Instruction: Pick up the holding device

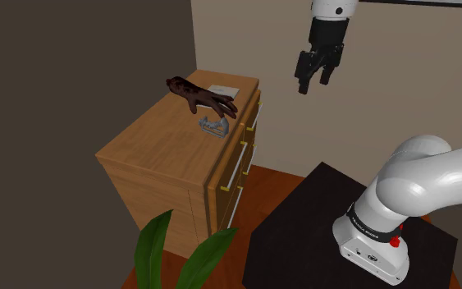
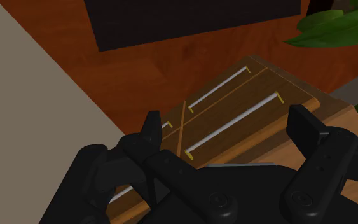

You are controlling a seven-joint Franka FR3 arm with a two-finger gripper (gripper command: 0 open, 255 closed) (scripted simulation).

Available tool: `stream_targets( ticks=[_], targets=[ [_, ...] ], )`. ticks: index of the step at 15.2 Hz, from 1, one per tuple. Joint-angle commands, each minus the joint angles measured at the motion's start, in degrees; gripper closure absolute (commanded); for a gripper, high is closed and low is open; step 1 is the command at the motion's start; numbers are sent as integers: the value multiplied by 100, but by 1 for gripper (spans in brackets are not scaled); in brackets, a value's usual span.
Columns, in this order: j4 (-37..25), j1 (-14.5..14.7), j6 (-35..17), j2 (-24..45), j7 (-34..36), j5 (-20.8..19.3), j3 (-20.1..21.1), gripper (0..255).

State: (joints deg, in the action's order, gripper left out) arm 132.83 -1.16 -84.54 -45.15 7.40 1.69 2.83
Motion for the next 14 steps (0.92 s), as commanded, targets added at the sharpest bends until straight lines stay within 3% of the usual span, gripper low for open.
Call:
stream_targets(
  ticks=[1, 14],
  targets=[
    [0, 0, 0, 0, 0, 0, 0, 0],
    [-544, 23, -1920, 2526, 260, -55, 385, 0]
  ],
)
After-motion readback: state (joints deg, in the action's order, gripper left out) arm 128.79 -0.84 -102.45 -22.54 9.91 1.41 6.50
